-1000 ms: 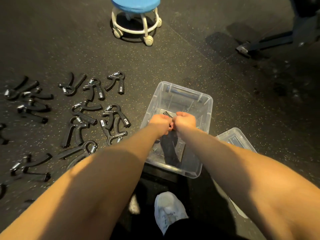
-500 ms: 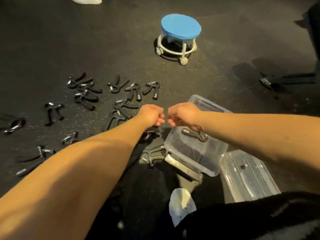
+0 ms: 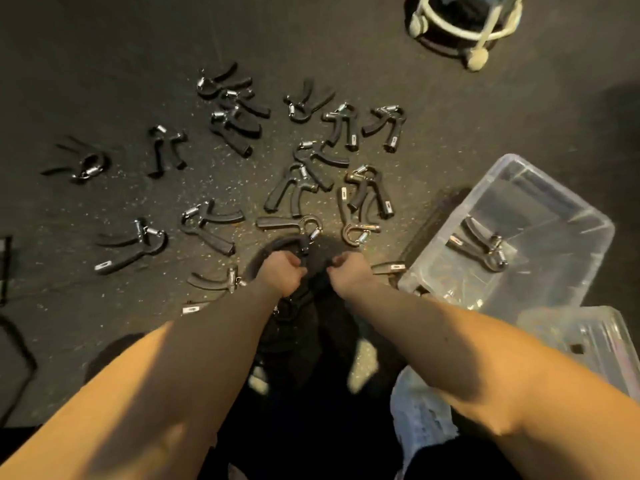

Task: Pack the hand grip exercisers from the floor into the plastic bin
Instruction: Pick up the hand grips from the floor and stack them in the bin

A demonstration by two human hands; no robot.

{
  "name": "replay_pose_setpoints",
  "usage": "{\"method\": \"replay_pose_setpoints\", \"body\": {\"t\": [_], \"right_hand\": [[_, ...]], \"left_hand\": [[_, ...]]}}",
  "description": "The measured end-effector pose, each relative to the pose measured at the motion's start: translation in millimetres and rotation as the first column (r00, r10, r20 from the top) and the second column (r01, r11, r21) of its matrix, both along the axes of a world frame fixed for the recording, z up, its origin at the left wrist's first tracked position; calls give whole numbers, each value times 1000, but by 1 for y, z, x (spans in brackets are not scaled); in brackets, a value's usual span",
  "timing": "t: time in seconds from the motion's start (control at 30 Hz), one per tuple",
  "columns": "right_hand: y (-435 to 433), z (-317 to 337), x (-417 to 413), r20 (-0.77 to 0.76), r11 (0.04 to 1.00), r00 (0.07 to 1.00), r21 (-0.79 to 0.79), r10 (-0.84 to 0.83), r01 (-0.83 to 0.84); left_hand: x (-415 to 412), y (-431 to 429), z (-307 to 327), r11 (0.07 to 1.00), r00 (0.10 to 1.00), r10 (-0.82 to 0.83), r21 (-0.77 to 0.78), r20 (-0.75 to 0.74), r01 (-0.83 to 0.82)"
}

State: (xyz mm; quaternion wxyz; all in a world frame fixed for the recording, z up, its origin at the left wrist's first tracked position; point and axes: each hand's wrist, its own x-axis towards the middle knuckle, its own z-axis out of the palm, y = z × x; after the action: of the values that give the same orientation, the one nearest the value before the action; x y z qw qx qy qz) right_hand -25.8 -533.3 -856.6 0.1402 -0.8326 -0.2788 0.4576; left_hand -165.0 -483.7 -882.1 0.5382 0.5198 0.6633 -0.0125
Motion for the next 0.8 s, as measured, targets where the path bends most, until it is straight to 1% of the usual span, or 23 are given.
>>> {"method": "replay_pose_setpoints", "body": {"t": [0.07, 0.1, 0.17, 0.2, 0.3, 0.37, 0.43, 0.5, 0.6, 0.7, 0.8], "right_hand": [[-6, -24, -9, 21, 995, 998, -81, -64, 65], [-9, -50, -9, 12, 986, 992, -108, -123, 124], [-13, -73, -14, 5, 961, 969, -129, -248, 246], [-13, -75, -17, 10, 947, 954, -123, -299, 298], [-12, -43, -32, 37, 906, 912, -103, -409, 411], [-11, -40, -38, 35, 867, 873, -105, -487, 488], [-9, -36, -42, 11, 843, 850, -115, -527, 525], [-8, -35, -45, -23, 823, 828, -127, -560, 553], [-8, -29, -44, -56, 841, 843, -123, -535, 526], [-3, -11, -39, -107, 910, 903, -63, -415, 411], [12, 19, -31, -131, 952, 943, -5, -305, 307]], "left_hand": [[-13, -5, -14, 998, 988, -68, 1, -139, 69], [-16, -6, -16, 995, 978, -99, 9, -184, 103], [-18, -5, -22, 988, 958, -129, 48, -255, 146], [-19, -4, -28, 978, 939, -168, 67, -299, 196], [-19, -3, -32, 898, 819, -365, 65, -443, 436], [-19, -3, -36, 859, 774, -425, 60, -469, 508], [-18, -1, -34, 843, 753, -445, 56, -485, 535], [-19, 0, -34, 848, 755, -436, 57, -490, 527], [-20, 4, -25, 878, 802, -387, 83, -455, 471], [-24, 10, -17, 898, 838, -344, 111, -422, 425], [-22, 19, 2, 945, 923, -262, 120, -283, 305]]}}
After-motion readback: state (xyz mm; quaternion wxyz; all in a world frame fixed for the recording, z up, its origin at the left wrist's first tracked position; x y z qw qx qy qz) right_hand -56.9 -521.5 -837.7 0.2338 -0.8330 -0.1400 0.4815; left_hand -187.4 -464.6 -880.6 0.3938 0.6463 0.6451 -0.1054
